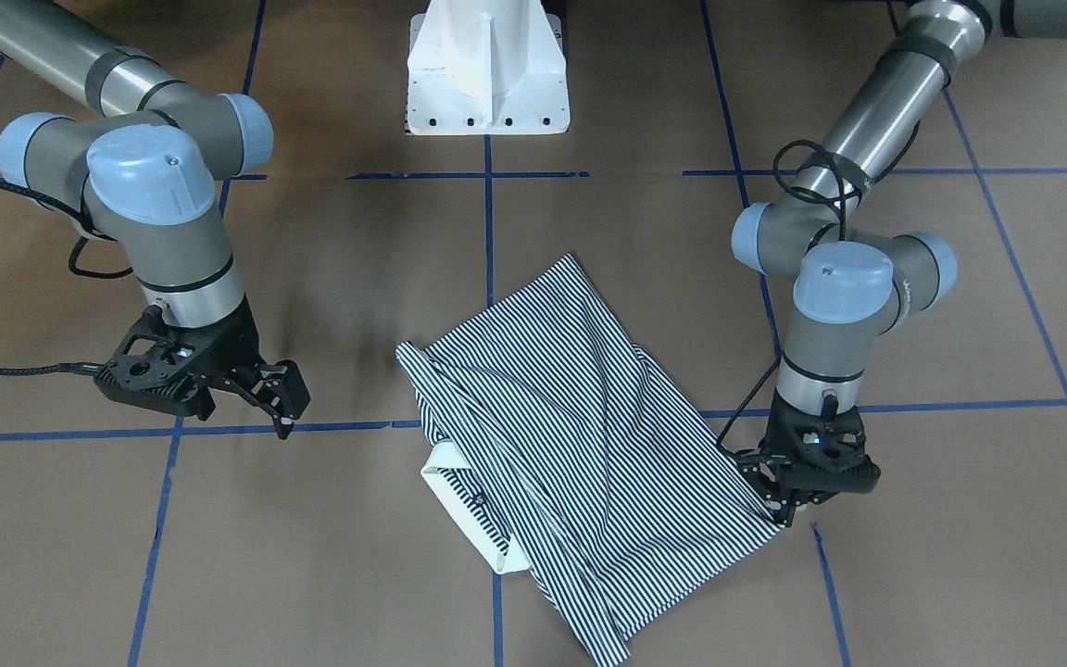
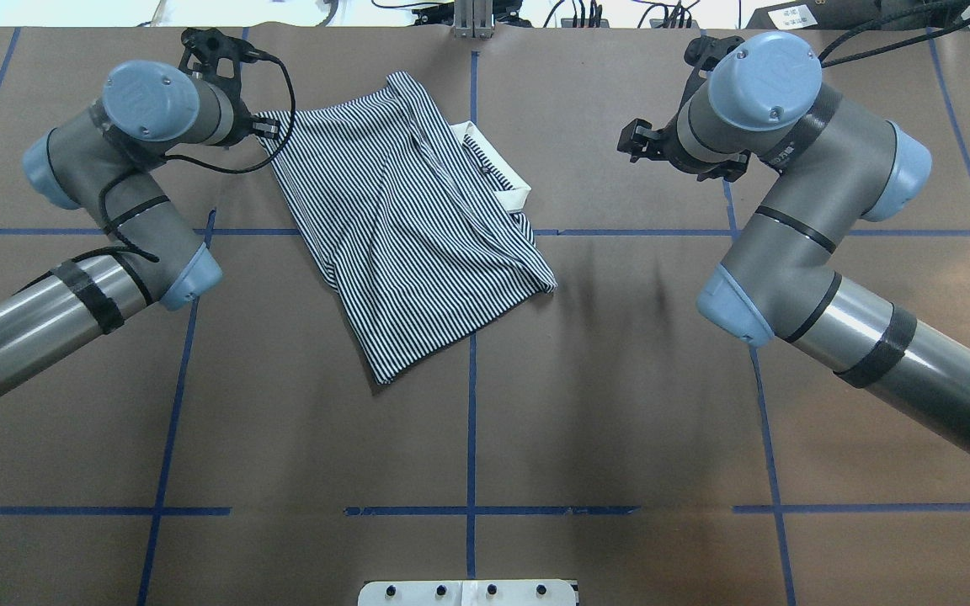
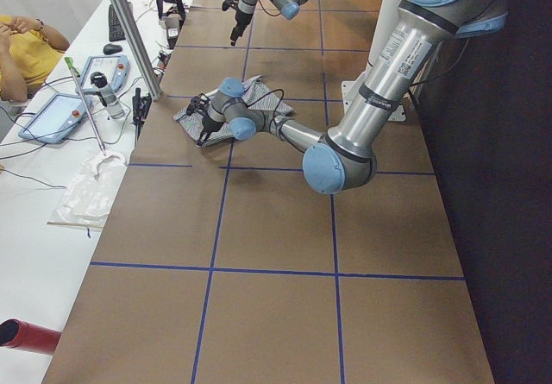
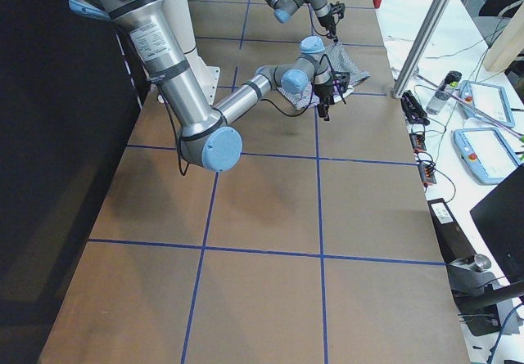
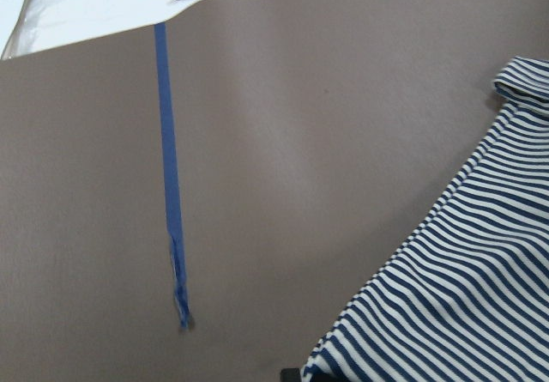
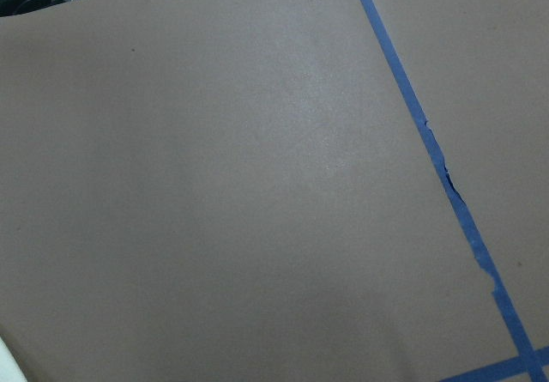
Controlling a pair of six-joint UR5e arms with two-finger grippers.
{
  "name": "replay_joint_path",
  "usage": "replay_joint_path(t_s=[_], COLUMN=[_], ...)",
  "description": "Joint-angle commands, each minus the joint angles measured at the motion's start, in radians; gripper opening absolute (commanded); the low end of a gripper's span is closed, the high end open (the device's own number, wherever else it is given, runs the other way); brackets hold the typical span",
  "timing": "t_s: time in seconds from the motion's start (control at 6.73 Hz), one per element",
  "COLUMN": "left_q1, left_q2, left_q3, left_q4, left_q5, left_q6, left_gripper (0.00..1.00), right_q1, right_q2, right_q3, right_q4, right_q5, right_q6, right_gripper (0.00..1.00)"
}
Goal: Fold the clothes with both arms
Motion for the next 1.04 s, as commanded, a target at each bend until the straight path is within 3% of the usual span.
replay_joint_path(t_s=[0.0, 0.15, 0.3, 0.45, 0.74, 0.89], left_q1=[-0.031, -0.058, -0.077, -0.106, -0.108, -0.108], left_q2=[-0.056, -0.045, -0.019, -0.004, 0.035, 0.035], left_q3=[0.139, 0.138, 0.121, 0.094, 0.018, 0.018], left_q4=[-0.096, -0.112, -0.148, -0.159, -0.173, -0.173], left_q5=[-0.002, -0.015, -0.066, -0.180, -0.200, -0.200], left_q6=[0.082, 0.144, 0.158, 0.181, 0.167, 0.166], left_gripper=[0.00, 0.82, 1.00, 1.00, 1.00, 1.00], right_q1=[-0.002, -0.013, -0.031, -0.051, -0.114, -0.154], right_q2=[0.001, 0.011, 0.021, 0.069, 0.223, 0.263], right_q3=[0.003, -0.005, -0.011, -0.040, -0.231, -0.335], right_q4=[0.000, 0.000, 0.002, 0.000, 0.056, 0.151], right_q5=[0.000, 0.000, -0.002, -0.032, -0.129, -0.200], right_q6=[0.017, 0.040, 0.072, 0.158, 0.321, 0.417], right_gripper=[1.00, 1.00, 1.00, 0.99, 0.87, 0.77])
